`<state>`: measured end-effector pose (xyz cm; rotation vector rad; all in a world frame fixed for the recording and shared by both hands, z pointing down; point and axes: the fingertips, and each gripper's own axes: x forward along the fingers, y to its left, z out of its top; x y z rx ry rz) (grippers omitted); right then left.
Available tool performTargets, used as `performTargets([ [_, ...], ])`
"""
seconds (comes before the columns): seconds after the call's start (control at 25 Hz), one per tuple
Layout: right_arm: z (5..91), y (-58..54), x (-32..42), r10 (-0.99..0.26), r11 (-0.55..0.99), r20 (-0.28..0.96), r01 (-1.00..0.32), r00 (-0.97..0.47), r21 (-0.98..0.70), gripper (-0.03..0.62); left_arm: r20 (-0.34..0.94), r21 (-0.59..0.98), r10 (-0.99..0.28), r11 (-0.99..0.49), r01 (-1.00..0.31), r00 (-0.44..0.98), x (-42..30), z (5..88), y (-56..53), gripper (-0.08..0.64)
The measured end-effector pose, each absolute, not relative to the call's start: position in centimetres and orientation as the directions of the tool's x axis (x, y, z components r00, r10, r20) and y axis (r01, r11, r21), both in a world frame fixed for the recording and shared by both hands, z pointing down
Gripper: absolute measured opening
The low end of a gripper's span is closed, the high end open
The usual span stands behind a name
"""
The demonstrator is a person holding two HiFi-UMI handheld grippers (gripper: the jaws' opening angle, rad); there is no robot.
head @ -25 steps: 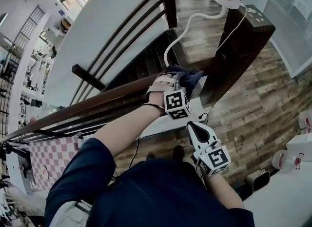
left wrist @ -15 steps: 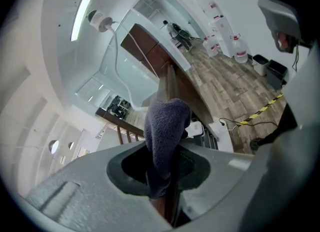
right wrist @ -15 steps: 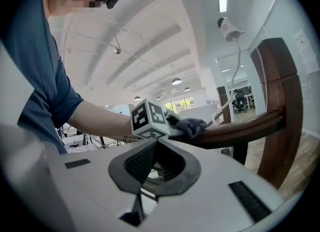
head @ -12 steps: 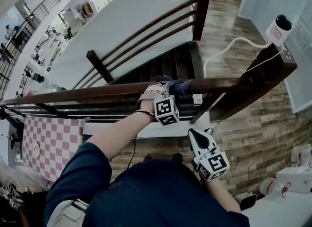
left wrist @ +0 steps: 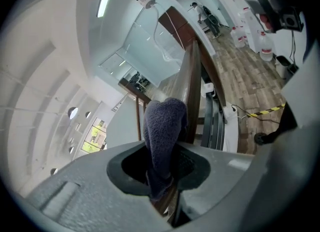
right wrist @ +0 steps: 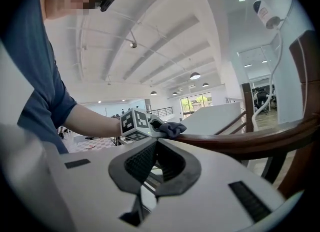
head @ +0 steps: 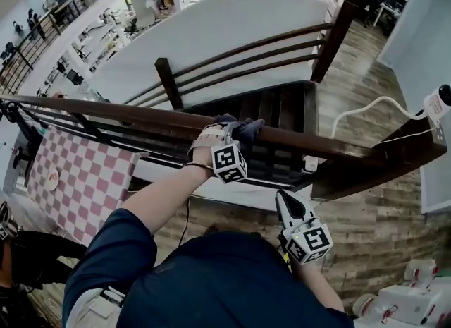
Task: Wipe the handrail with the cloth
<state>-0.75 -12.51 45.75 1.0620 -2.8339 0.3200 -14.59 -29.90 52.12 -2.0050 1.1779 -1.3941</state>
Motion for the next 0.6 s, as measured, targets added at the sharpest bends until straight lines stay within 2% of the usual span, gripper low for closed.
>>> performTargets([
  [0.28, 46.0, -12.5, -4.5, -0.576, 0.784, 0.174, -0.6, -0.799, -0.159, 0.011, 0.54, -0.733, -0.84, -0.501, -0.459, 0.053, -20.9, 52.1, -29.1, 0.089],
  [0.6, 46.0, -12.6, -6.2, -0.546, 0.808, 0.174, -0.57, -0.819, -0.15, 0.011, 0.528, -0.73, -0.848, -0.48, -0.486, 0.046, -21.8, 51.5, -28.6, 0.089],
])
